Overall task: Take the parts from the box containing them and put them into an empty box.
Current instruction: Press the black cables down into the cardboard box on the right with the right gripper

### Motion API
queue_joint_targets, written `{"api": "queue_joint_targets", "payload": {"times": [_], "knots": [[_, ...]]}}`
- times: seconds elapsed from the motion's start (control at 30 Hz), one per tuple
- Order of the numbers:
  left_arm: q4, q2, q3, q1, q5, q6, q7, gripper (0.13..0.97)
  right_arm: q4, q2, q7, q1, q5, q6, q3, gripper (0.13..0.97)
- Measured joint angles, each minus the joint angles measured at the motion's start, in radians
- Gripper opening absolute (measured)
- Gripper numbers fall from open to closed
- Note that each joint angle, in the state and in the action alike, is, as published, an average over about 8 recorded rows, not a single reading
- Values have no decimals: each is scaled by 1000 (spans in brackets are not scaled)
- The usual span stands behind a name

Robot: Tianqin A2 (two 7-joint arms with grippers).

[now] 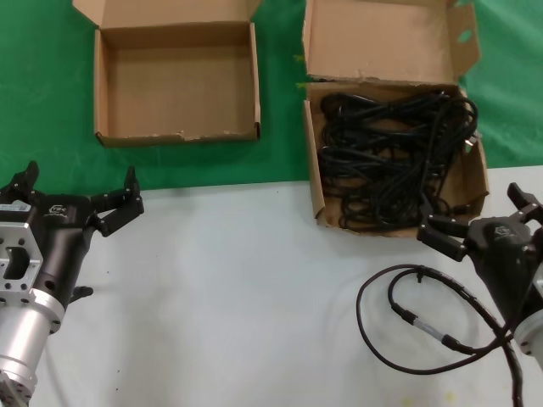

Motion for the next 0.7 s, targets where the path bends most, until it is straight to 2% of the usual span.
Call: {"api": "queue_joint_targets", "payload": {"times": [0.7], "knots": [[0, 0, 0, 0, 0, 0, 0, 950, 0, 0, 0, 0, 0, 0, 0, 966]]}}
